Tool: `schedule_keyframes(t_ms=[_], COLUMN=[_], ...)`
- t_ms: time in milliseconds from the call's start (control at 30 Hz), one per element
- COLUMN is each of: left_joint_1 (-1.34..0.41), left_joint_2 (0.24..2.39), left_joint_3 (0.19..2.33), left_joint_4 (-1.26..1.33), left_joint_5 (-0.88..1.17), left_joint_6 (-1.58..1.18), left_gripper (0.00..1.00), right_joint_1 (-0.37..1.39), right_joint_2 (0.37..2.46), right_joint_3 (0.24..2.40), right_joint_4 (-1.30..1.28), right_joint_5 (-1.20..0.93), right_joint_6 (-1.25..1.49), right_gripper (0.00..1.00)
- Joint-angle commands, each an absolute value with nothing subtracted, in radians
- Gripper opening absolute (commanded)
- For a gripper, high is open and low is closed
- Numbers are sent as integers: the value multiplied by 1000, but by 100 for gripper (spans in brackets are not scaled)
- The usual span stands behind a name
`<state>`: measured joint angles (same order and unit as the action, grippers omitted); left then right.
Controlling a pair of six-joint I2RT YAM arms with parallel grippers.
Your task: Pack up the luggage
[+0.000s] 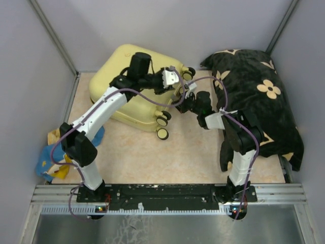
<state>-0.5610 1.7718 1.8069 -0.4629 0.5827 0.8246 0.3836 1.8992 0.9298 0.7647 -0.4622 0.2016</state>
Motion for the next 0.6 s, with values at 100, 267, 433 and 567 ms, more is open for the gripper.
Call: schedule_keyframes(t_ms=[100,267,433,567], left_joint_1=[-701,-744,-746,-743], left_joint_2=[1805,1830,1878,1932], left_joint_3=[1678,1614,1652,1701], left_joint_4=[-454,-412,-528,-659], left_joint_5=[392,312,312,275], left_joint_6=[1034,1104,1115,1097], left_gripper=[41,39,38,35], right_joint_1=[372,348,318,288], right_joint_2=[1846,1876,1888,1907], right_joint_3=[957,977,984,993], right_joint_4=[937,952,957,960], right_joint_5=[-410,-395,-356,-336], right_joint_6=[171,172,155,156], right_gripper=[0,0,0,0])
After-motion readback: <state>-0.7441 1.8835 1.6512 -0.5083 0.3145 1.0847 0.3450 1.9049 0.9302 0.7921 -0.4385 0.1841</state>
